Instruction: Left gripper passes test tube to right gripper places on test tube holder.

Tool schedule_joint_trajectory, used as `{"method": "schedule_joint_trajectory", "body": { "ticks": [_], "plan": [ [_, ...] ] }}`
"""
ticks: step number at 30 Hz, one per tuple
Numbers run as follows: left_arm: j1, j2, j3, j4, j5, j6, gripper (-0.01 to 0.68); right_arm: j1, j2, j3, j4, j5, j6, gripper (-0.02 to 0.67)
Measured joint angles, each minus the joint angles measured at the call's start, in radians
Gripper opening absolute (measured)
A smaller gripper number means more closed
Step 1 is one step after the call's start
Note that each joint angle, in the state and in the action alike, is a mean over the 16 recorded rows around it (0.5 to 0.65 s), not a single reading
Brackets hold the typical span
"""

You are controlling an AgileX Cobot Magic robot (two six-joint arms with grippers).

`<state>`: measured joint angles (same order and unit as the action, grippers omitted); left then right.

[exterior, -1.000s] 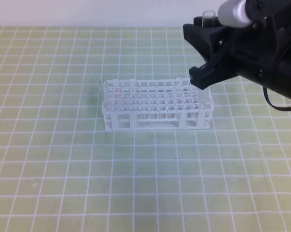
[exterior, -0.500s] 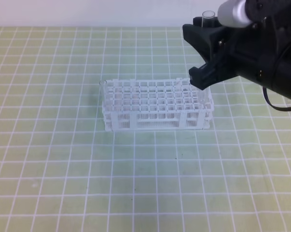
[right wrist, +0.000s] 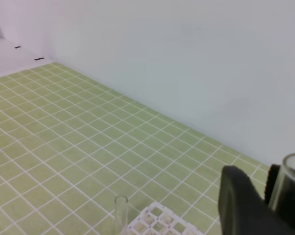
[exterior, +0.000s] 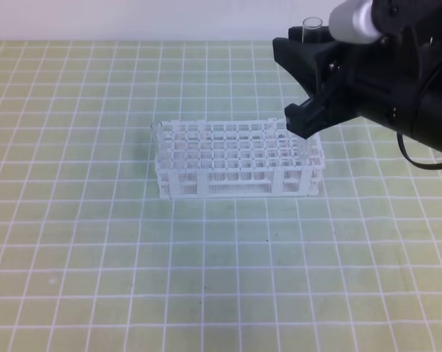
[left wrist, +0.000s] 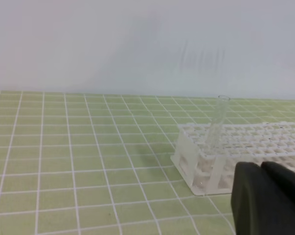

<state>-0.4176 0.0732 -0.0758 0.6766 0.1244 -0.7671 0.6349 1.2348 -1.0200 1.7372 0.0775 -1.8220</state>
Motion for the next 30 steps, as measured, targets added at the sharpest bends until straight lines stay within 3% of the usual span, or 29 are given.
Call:
{"method": "schedule_joint_trajectory", "body": {
  "ticks": [3,6,16,20,24,30],
  "plan": [
    [0.0,0.0,0.0,0.0,0.0,0.0,0.0,0.0,0.0,0.0,-0.086,-0.009,0.102,0.085],
    [0.0,0.0,0.0,0.0,0.0,0.0,0.0,0.0,0.0,0.0,-0.258,-0.027,0.294,0.085],
    [0.0,0.001,0.0,0.001,0.001,0.0,0.0,0.011,0.006,0.002,-1.231,-0.123,1.335,0.085],
    [0.0,0.001,0.0,0.001,0.002,0.0,0.0,0.016,0.024,0.003,-1.537,-0.181,1.653,0.085],
    [0.0,-0.001,0.0,0.0,0.004,0.0,0.0,0.019,0.056,0.004,-1.692,-0.247,1.813,0.085],
    [0.0,0.0,0.0,0.0,0.005,0.0,0.0,0.02,0.121,0.006,-1.737,-0.372,1.864,0.085]
  ]
}}
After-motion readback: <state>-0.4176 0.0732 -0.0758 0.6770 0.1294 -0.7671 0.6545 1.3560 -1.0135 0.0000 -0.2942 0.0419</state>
